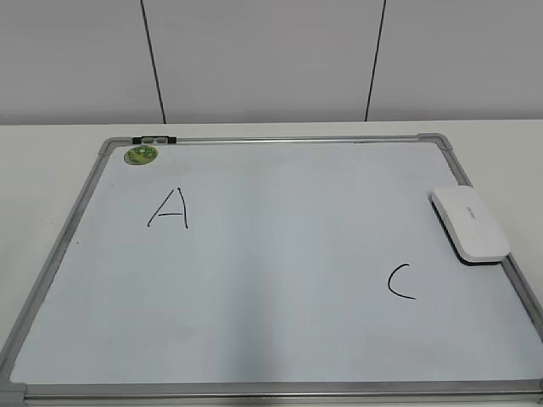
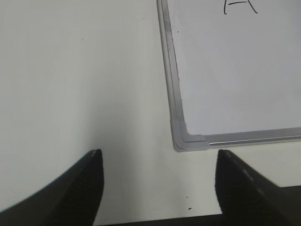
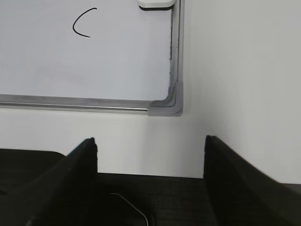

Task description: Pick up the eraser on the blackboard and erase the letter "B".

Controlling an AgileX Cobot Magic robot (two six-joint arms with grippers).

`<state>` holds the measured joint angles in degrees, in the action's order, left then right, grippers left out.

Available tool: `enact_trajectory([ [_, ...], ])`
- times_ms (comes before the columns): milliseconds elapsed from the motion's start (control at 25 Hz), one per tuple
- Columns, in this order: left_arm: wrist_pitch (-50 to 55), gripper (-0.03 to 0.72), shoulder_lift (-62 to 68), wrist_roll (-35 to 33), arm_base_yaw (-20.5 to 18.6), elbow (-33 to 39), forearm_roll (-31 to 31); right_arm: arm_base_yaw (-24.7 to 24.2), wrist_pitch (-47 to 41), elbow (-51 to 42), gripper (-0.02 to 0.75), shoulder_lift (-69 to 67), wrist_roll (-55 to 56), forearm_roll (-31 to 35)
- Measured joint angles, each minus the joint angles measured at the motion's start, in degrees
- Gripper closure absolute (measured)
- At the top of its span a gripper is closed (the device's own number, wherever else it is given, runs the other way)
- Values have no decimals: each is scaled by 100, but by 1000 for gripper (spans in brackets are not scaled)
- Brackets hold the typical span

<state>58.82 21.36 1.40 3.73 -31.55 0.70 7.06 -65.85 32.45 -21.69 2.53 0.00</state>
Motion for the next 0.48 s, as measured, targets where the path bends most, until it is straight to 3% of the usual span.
enact_trajectory([
  [480, 161, 134, -333, 0, 56, 64, 13, 0, -81, -348, 216, 875, -167, -278],
])
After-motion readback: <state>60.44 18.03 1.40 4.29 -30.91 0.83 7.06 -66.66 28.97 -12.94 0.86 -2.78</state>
